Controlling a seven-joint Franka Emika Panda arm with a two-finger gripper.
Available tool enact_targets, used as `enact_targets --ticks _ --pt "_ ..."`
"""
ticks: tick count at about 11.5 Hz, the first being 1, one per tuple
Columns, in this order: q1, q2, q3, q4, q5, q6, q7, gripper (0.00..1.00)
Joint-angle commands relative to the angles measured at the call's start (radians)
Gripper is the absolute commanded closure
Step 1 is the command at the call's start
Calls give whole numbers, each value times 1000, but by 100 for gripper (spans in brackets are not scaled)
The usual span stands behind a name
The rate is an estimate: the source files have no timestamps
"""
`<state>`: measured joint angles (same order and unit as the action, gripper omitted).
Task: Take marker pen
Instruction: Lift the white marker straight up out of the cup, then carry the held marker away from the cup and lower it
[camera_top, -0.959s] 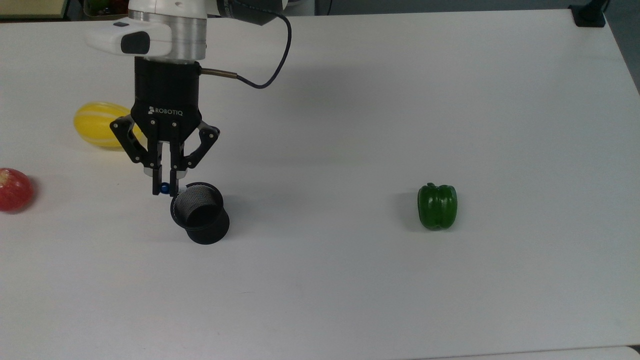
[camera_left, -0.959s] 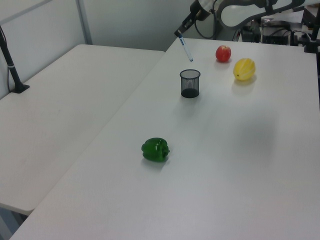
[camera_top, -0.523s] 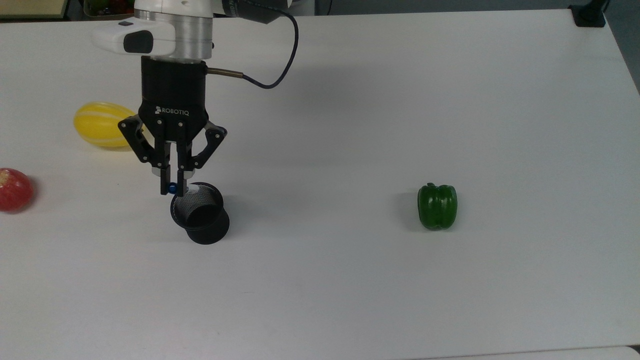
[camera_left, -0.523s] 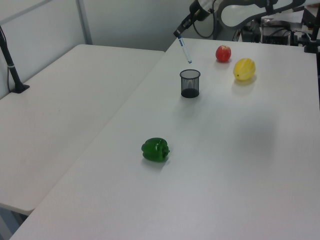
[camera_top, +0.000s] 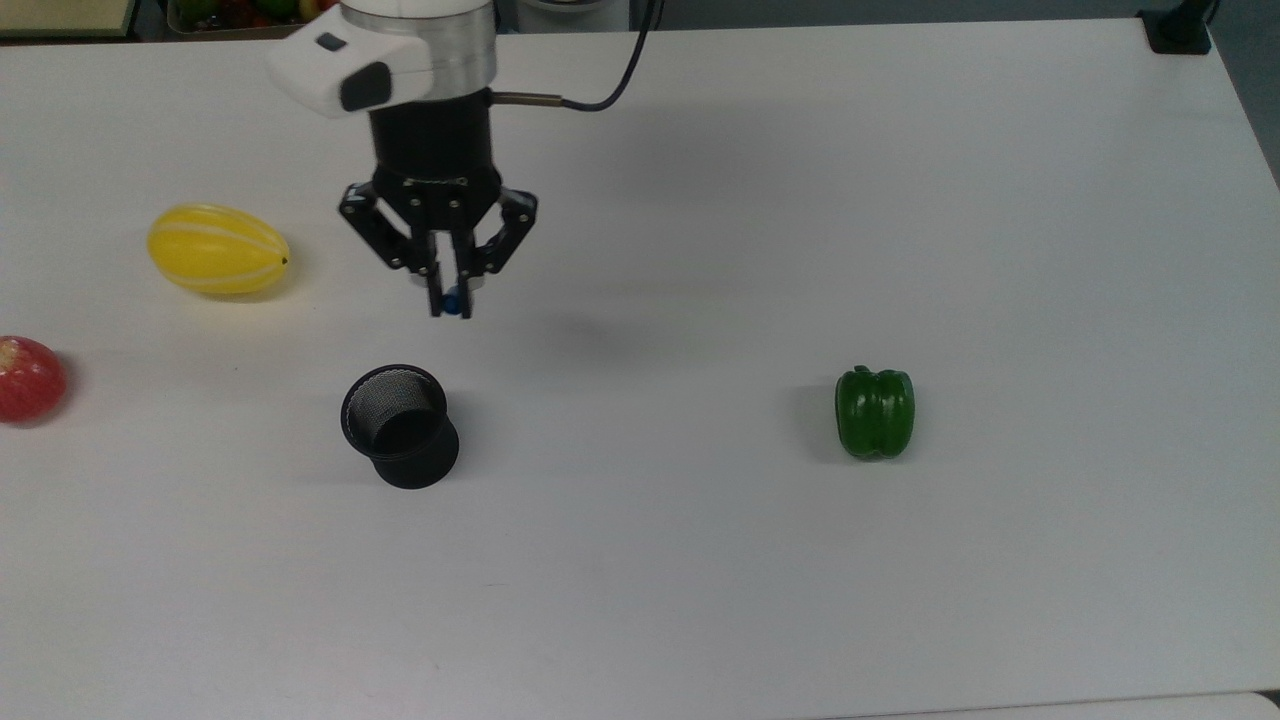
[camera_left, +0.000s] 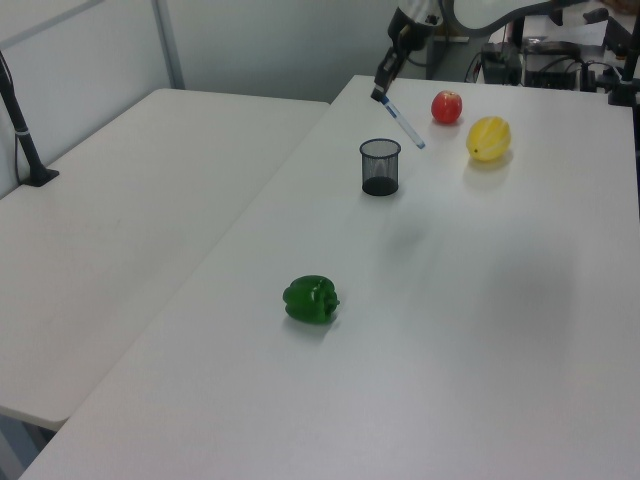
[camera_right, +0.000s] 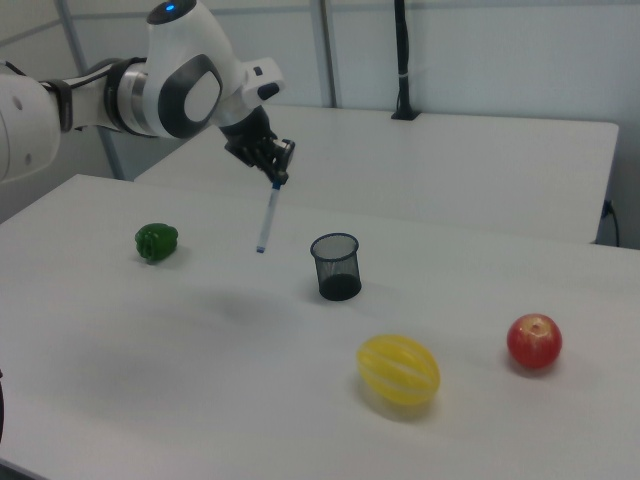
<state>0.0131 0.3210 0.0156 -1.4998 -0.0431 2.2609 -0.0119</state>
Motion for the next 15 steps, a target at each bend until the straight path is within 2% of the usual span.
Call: enact_targets --ticks 1,4,7,11,15 --pt "44 -40 23 -43 17 -188 10 89" --pt "103 -39 26 -46 17 -384 12 91" --pt "149 -27 27 -66 17 -463 12 91" --pt "177 30 30 -111 17 -442 13 91" --pt "185 96 30 -135 6 -305 88 91"
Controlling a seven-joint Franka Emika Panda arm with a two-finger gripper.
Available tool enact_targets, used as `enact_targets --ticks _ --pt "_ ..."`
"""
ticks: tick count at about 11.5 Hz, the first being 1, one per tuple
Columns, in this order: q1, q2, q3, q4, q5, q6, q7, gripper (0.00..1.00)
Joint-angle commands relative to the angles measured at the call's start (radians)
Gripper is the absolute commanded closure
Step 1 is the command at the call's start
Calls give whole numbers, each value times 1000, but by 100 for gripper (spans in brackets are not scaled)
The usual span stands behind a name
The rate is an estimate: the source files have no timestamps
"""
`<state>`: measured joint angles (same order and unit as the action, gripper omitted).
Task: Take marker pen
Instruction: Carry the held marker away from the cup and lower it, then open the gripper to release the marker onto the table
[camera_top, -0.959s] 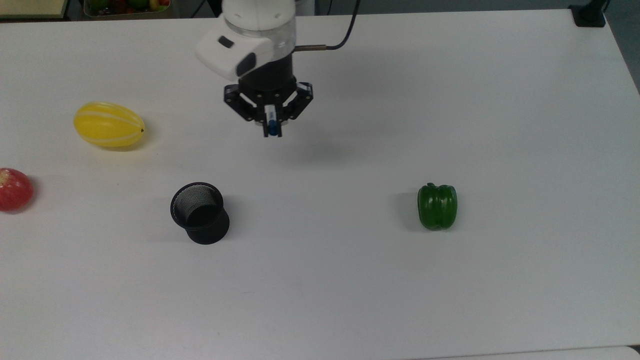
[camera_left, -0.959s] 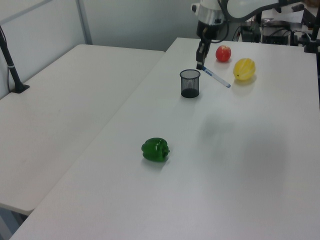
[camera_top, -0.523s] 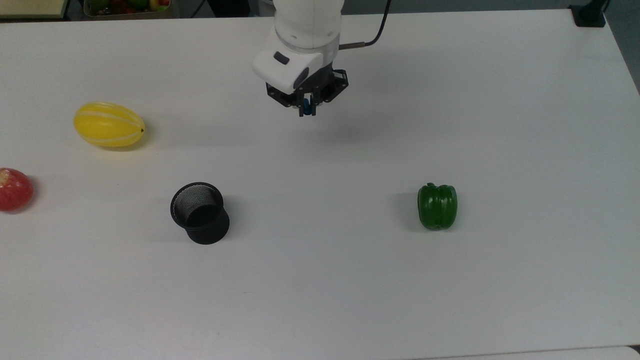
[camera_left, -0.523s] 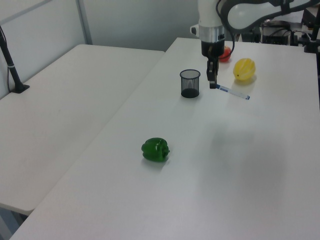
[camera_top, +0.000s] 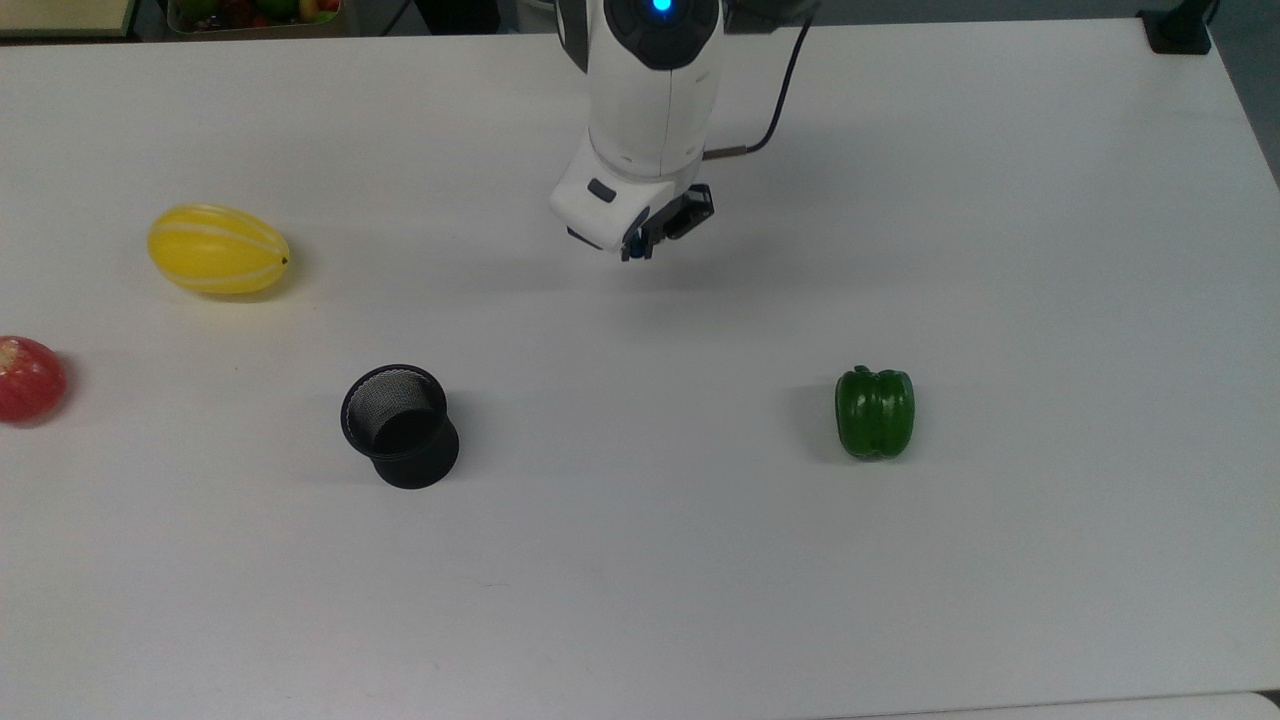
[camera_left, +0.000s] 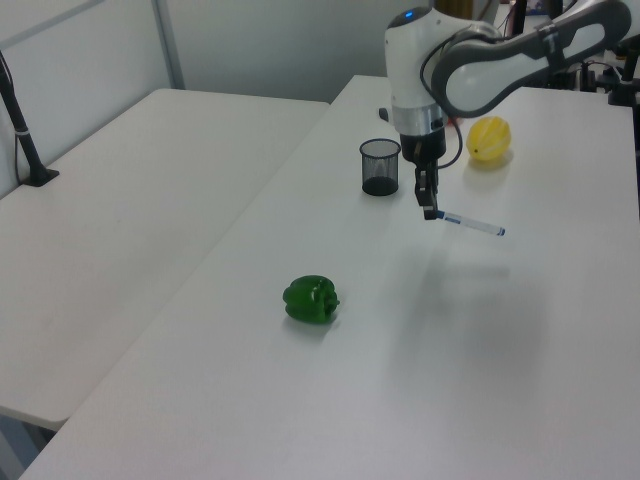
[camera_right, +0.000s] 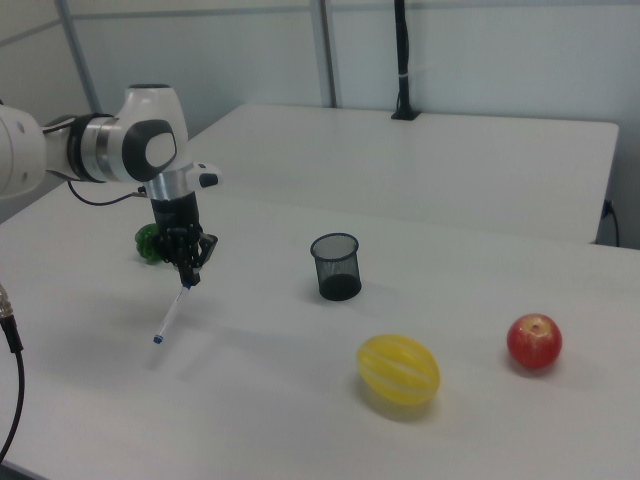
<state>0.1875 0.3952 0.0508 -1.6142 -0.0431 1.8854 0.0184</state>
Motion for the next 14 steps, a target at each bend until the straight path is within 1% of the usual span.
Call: enact_targets --ticks 1,3,5,6,8,9,11,12,14 --pt "10 31 -5 -19 5 81 67 91" --pt "26 42 -5 -16 5 99 92 90" --pt "27 44 -5 -18 3 121 144 90" --pt "27 44 -5 -18 3 123 147 89" --pt "27 44 -5 -18 2 123 147 85" --pt "27 44 -5 -18 2 121 147 78" --pt "27 44 -5 -16 0 120 146 57" --pt "27 44 -5 -16 0 120 146 36" --pt "27 44 -5 -15 -1 120 147 0"
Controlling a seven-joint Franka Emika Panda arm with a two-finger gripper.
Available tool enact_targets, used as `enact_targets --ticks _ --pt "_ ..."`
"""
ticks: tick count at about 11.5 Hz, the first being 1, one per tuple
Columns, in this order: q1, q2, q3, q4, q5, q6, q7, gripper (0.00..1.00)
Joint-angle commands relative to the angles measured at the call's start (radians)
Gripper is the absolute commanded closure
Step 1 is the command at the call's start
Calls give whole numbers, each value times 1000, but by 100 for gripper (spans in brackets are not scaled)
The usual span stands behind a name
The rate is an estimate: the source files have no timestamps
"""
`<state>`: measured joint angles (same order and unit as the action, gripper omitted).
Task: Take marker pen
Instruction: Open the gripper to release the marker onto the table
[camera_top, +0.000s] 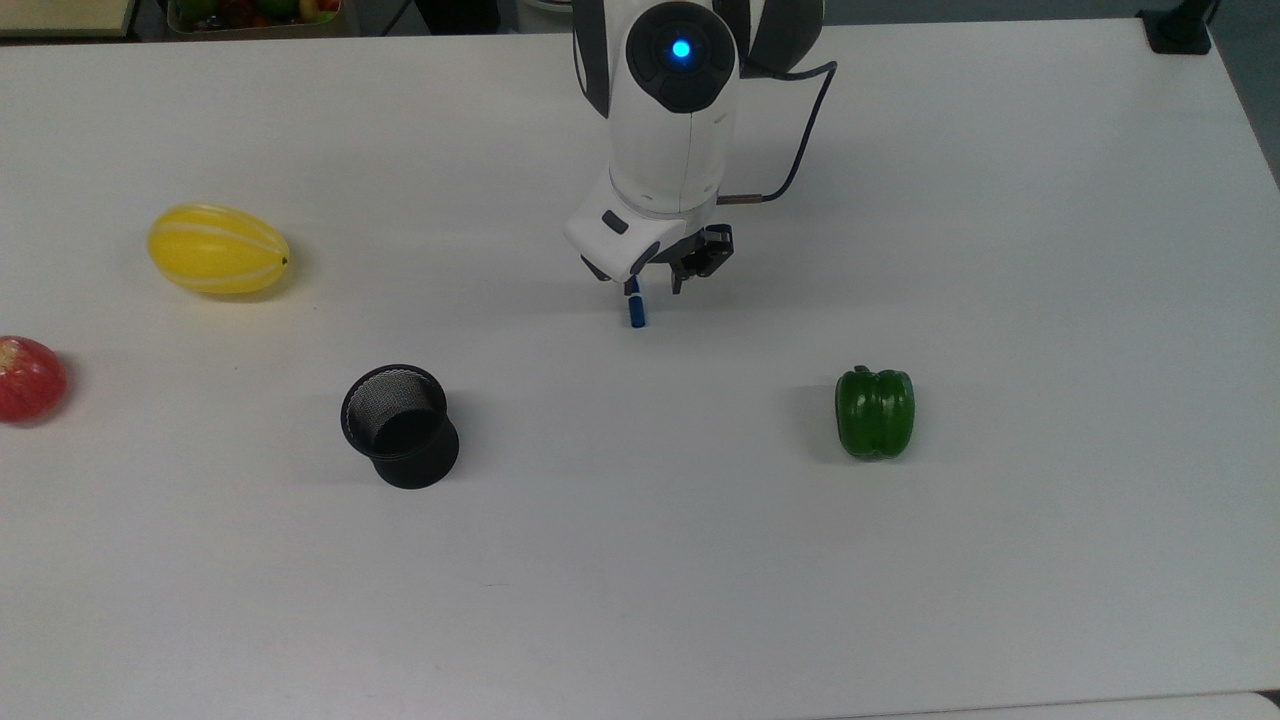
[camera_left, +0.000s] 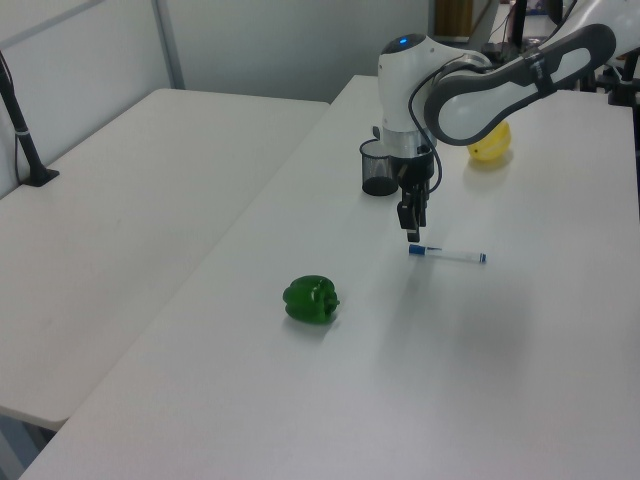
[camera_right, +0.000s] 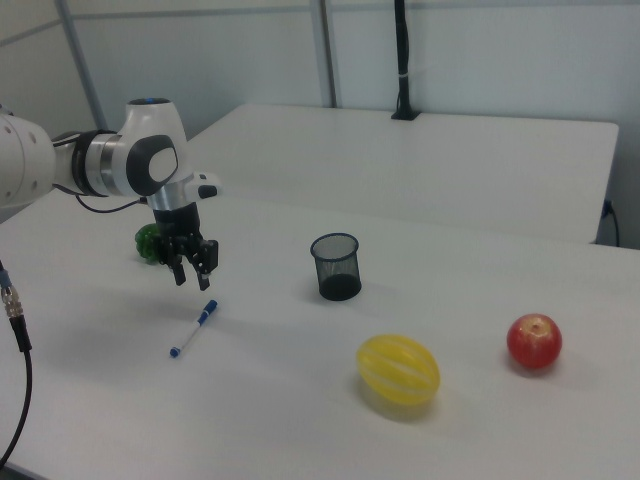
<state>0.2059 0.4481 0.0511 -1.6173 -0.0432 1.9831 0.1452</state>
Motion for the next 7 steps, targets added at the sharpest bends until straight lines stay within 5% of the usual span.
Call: enact_targets --ticks 1,7 --pt "10 -9 -7 -9 -10 22 20 0" --pt "7 -84 -7 -6 -24 2 20 0"
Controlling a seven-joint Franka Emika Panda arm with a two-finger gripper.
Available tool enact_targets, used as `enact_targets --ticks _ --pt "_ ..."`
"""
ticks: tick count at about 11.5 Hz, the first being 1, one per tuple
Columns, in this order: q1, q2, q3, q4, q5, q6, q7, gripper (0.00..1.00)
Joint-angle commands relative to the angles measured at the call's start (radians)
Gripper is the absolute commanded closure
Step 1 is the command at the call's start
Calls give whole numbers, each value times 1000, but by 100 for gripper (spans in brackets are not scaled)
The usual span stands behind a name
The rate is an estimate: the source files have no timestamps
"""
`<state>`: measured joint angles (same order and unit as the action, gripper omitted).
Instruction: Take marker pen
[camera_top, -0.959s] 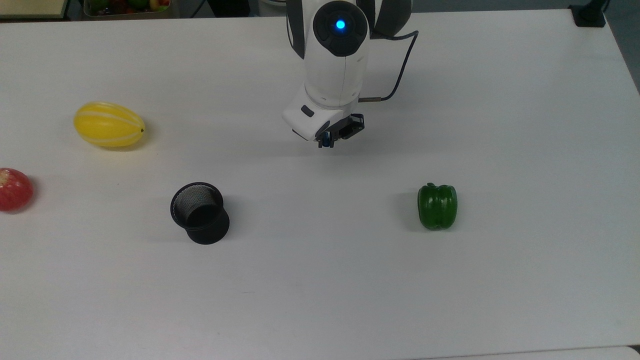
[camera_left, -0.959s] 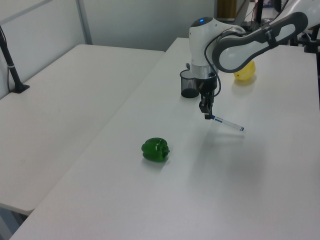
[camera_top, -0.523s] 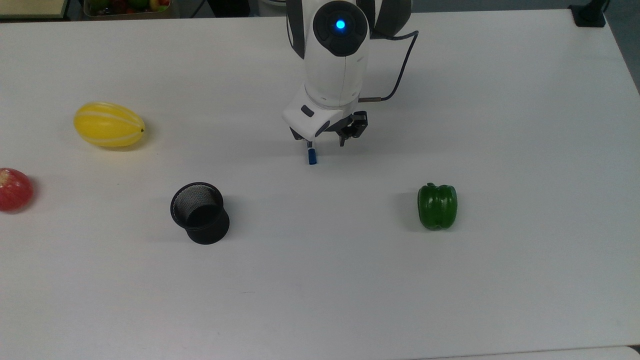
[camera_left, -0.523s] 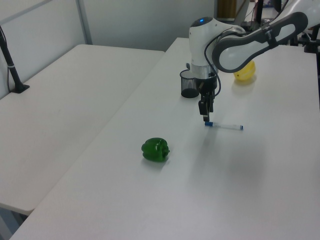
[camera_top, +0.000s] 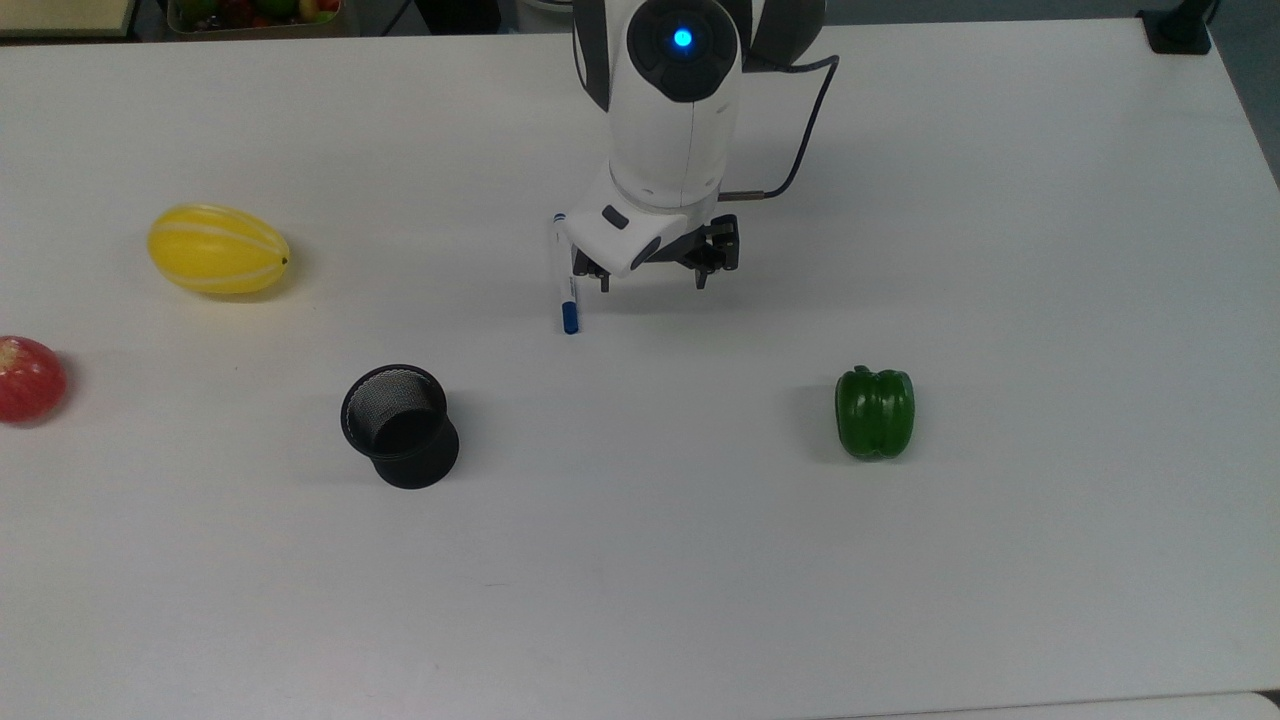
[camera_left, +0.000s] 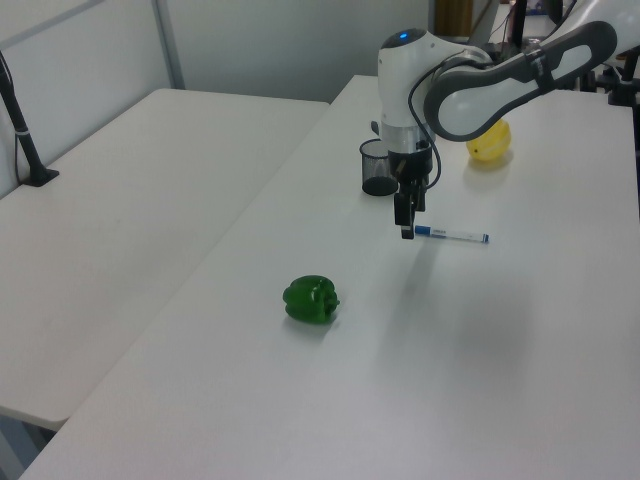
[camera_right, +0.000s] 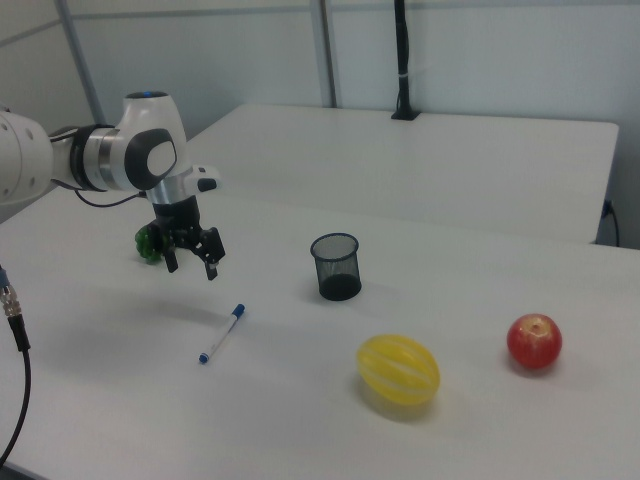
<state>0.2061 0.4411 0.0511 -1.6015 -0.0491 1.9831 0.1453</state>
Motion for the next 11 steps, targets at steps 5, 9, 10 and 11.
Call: enact_targets --ticks 5,9,10,11 --pt "-37 -261 -16 -21 -35 -176 -45 0" --pt "-125 -418 -16 -21 -17 -344 -161 0" --pt "-134 -442 -17 -20 -17 -375 -161 0" --pt "-152 -452 -17 -20 -15 -391 -161 0"
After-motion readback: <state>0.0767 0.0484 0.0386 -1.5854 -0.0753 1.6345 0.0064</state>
